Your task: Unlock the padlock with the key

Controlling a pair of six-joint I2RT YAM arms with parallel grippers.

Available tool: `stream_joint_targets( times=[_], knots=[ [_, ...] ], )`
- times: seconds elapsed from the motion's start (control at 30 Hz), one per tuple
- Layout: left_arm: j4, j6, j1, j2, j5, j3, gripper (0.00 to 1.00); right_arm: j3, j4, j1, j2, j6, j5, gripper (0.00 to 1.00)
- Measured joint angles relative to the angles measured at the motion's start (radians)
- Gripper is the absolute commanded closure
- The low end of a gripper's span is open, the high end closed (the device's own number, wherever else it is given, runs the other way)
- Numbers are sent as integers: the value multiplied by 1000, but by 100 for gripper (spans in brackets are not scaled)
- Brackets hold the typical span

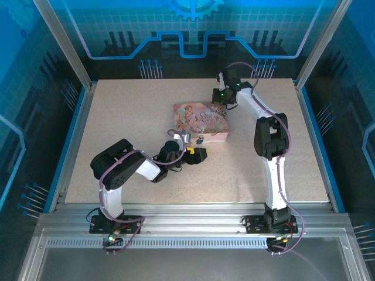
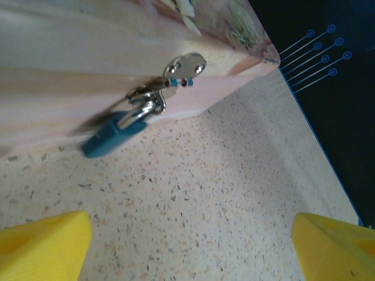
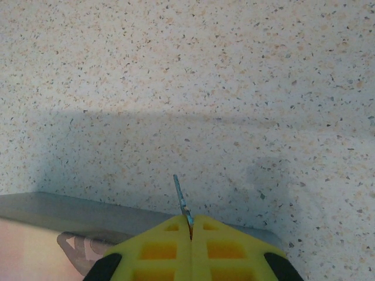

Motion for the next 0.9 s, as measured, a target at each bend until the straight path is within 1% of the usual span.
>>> stream_joint_targets(
  times=[0.23, 0.47, 0.7, 0.9],
  knots=[
    [-21, 18, 3, 1, -58, 31, 6, -42, 27, 2, -22, -12, -1, 100],
    [-119, 87, -3, 1, -129, 90, 1, -65, 50, 2, -32, -23, -4, 100],
    [-217, 155, -37, 25, -215, 157, 1, -95, 92, 2, -41, -30, 10, 100],
    [-208, 167, -46, 67, -216, 186, 3, -129, 132, 2, -54, -32, 17, 100]
  ],
)
